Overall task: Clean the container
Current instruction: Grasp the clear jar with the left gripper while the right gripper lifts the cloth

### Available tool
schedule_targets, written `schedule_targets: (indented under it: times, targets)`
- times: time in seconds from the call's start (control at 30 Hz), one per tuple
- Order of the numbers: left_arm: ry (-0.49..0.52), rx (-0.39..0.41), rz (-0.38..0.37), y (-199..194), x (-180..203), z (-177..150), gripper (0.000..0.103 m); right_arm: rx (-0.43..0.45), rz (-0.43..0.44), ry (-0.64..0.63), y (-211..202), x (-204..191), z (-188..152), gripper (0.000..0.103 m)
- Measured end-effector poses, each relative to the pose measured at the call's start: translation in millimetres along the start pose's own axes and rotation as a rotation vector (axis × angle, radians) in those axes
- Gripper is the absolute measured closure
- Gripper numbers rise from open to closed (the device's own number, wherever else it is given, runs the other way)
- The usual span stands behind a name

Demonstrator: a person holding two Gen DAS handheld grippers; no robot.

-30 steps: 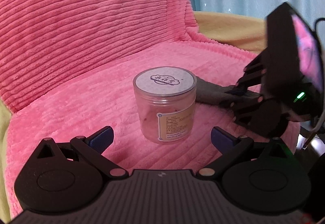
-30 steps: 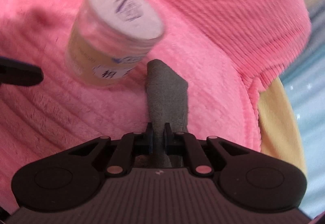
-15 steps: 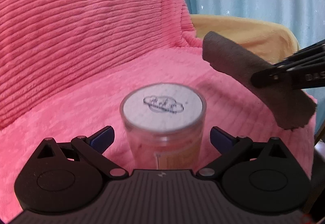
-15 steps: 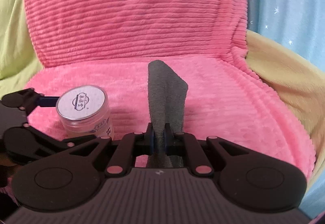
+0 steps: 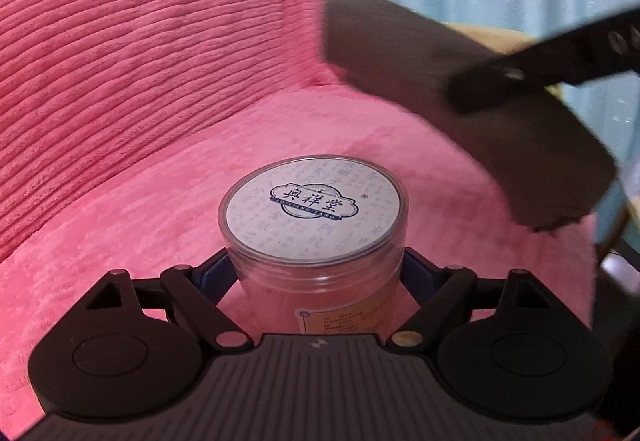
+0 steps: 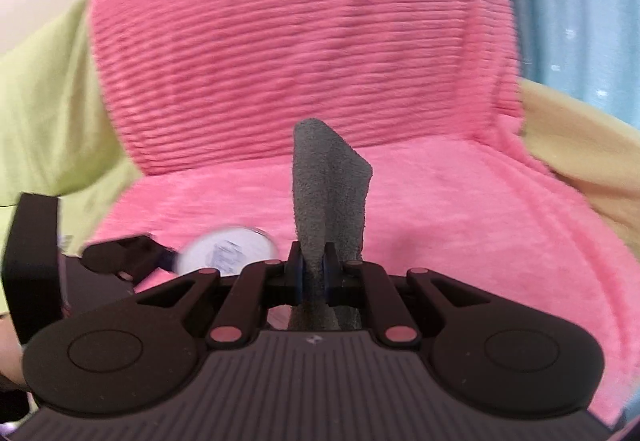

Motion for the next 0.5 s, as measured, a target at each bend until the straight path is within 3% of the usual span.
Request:
schedule_targets:
  times: [0.23, 0.5]
  targets:
    - [-0.017, -0.014, -0.016, -3, 2, -12, 0.017, -0.025, 0.184, -0.051, 26, -27, 3, 0.097]
    - [-0.022, -0.044, -0.033, 4, -1, -13, 0.018, -0.079, 0.212, -0.047, 35, -24, -3, 0.096]
Point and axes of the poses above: each gripper's, at about its wrist camera, not at the fingertips, and y roughly the way its jaws point, x to its right, z to its top, the point moved 2 cm from there along y, roughly the way its jaws point, and after that the axes turned 14 degrees about -y, right-handed, at the moved point
